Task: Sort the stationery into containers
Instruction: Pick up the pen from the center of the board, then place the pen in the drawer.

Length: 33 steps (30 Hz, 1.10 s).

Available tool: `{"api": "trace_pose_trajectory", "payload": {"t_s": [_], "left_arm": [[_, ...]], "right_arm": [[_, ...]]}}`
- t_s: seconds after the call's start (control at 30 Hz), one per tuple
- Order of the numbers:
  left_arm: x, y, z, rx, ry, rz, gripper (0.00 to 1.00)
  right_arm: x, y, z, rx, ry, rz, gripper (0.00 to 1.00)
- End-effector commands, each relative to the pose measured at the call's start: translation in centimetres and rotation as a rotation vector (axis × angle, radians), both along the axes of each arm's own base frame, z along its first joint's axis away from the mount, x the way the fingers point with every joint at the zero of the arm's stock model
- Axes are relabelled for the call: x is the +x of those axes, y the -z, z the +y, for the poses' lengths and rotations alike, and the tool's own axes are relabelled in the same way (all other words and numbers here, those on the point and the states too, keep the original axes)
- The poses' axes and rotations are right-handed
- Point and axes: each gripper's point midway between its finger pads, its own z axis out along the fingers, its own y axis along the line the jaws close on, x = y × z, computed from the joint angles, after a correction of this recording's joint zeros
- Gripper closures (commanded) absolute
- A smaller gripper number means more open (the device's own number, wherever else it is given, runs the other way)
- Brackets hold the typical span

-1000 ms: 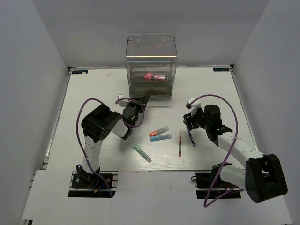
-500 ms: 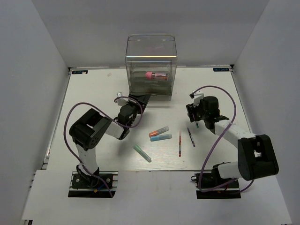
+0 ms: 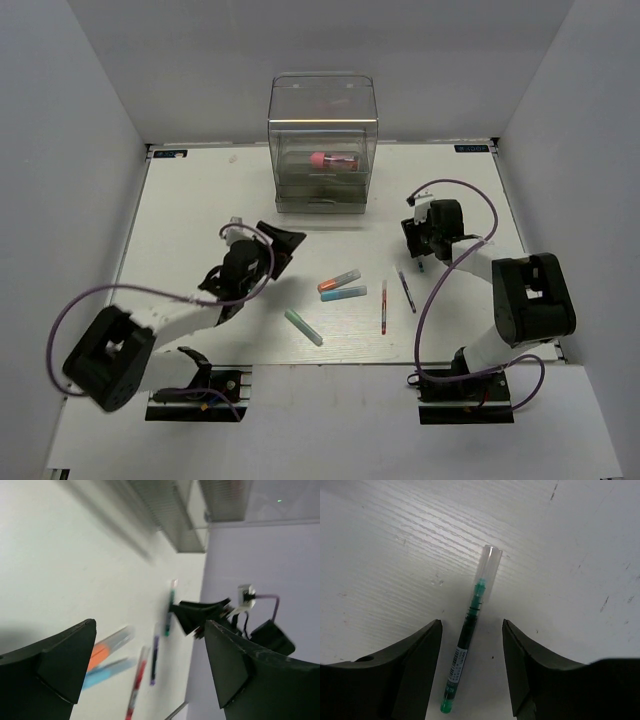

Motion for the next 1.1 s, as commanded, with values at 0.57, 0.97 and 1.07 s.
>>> {"api": "trace_pose_trajectory", "payload": {"t_s": [0.57, 0.97, 1.07], "left_arm": [[-12.9, 9.4, 8.8, 0.004, -0.186, 0.544, 0.00], [-13.2, 10.7, 5.9, 0.162, -0.044, 0.729, 0.00], [-13.3, 10.4, 6.0, 0.177, -0.040, 0.736, 0.00]], "right_arm": [[-0.7, -3.4, 3.5, 0.058, -0.402, 0.009, 1.00], [0.3, -19.1, 15.6, 0.017, -1.070, -0.503, 1.00], [2.1, -20.5, 18.8, 0.001, -1.103, -0.542, 1.00]]}}
